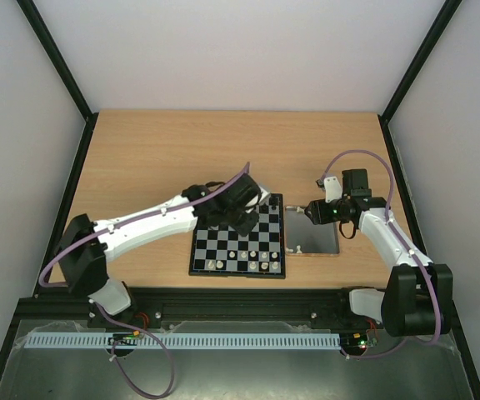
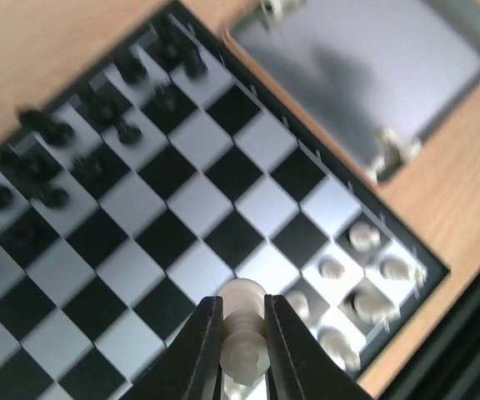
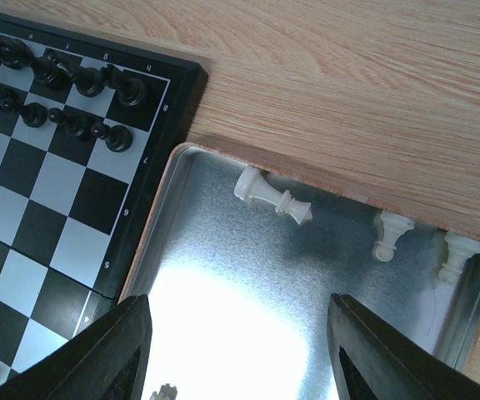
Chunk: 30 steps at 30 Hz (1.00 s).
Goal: Set up the chess pieces on the board
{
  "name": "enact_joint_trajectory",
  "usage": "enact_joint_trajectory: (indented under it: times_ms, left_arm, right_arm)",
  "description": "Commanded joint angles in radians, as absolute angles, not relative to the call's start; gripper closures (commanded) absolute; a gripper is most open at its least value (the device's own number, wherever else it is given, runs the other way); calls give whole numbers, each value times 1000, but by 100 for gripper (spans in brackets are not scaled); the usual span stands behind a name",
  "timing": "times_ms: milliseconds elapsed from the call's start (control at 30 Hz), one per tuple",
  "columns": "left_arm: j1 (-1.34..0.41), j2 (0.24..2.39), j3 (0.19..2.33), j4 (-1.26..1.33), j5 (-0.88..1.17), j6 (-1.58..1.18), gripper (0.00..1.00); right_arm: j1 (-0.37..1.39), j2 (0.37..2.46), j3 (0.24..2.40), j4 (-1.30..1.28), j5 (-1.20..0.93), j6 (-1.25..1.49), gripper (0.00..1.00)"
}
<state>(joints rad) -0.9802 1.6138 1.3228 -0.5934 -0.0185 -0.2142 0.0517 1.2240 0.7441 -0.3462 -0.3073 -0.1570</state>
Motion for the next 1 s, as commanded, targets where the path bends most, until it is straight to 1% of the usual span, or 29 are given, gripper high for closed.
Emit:
enact_joint_trajectory:
  times_ms: [0, 200, 400, 767, 967]
  left_arm:
    - [-1051, 1540, 1200, -643, -25, -222, 86]
    - [-1115, 1499, 1081, -617, 0, -232, 86]
    - [-1138, 1529, 1034, -564, 29, -242, 86]
    - [-1162, 1621, 1030, -524, 8, -236, 86]
    - [-1164, 1634, 1019, -520, 0, -239, 86]
  right_arm:
    - [48, 1237, 769, -391, -330, -172, 42]
    - [48, 1246, 770, -392, -336, -176, 42]
    - [47, 1247, 769, -395, -338, -178, 42]
    - [48, 1253, 770, -398, -344, -184, 41]
    - [48, 1256, 770, -400, -350, -186, 41]
